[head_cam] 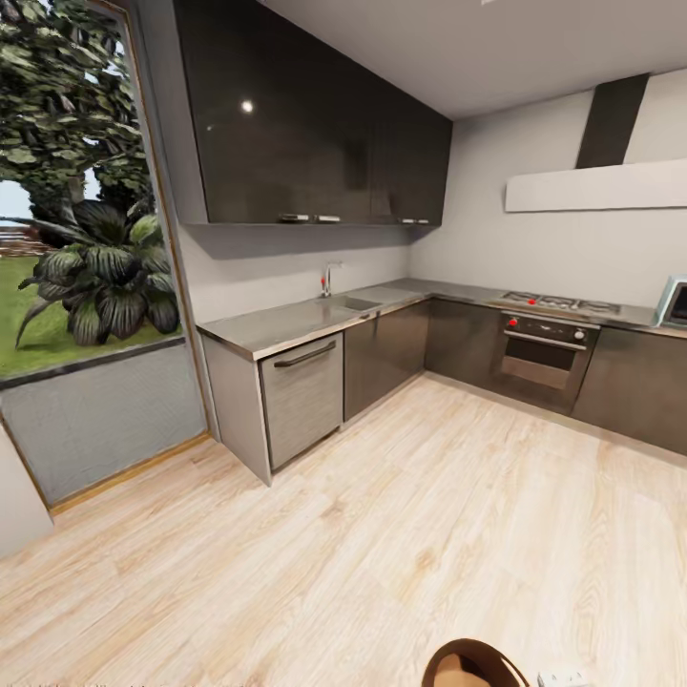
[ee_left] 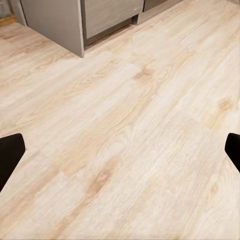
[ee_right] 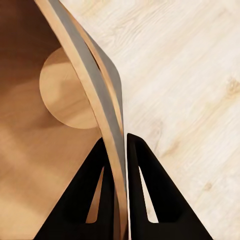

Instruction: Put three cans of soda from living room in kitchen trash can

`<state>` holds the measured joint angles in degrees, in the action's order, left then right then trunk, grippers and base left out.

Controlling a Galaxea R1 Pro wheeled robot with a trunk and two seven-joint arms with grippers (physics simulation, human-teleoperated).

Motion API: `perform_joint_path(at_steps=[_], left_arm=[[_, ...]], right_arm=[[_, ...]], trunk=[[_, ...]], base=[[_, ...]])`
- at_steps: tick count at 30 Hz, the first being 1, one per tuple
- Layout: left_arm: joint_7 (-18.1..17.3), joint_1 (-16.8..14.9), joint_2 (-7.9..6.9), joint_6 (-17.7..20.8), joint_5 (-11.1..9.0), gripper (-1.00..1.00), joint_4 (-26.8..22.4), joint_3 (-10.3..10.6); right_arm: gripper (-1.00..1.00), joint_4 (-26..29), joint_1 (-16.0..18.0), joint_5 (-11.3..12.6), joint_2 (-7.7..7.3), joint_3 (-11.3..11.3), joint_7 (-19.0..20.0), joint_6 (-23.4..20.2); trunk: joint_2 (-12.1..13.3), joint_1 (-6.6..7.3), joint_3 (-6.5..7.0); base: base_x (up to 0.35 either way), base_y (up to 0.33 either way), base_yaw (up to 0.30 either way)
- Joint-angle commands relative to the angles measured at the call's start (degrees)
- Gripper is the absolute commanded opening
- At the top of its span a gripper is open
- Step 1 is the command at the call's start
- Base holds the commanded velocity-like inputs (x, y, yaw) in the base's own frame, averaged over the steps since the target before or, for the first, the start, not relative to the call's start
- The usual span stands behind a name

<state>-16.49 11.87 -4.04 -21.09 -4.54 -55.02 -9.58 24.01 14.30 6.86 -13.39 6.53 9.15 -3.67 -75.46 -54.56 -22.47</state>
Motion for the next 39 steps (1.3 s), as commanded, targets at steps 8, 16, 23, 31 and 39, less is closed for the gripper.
perform_joint_path(at_steps=[8, 16, 23, 31, 39], left_arm=[[0.0, 0.0, -0.01, 0.0, 0.0, 1.00, 0.0, 0.0], [0.0, 0.0, -0.01, 0.0, 0.0, 1.00, 0.0, 0.0], [0.0, 0.0, -0.01, 0.0, 0.0, 1.00, 0.0, 0.0], [0.0, 0.0, -0.01, 0.0, 0.0, 1.00, -0.1, 0.0], [0.0, 0.0, -0.01, 0.0, 0.0, 1.00, -0.1, 0.0]], right_arm=[[-1.00, 0.0, 0.0, 0.2, 0.15, -0.1, 0.3, 0.0], [-1.00, -0.1, 0.0, -0.1, 0.53, -0.1, 0.2, 0.0], [-1.00, -0.1, 0.0, -0.2, 0.56, -0.1, 0.2, 0.0], [-1.00, -0.2, 0.0, -0.2, 0.56, -0.1, 0.2, 0.0], [-1.00, -0.2, 0.0, -0.2, 0.56, -0.1, 0.2, 0.0]], trunk=[[0.0, 0.00, 0.48], [0.0, 0.00, 0.95], [0.0, 0.00, 1.36], [0.0, 0.00, 1.82], [0.0, 0.00, 2.22]], base=[[-0.004, 0.000, 0.203], [-0.061, 0.000, 0.203], [-0.282, 0.000, 0.203], [-0.165, 0.000, 0.204], [-0.014, 0.000, 0.216]])
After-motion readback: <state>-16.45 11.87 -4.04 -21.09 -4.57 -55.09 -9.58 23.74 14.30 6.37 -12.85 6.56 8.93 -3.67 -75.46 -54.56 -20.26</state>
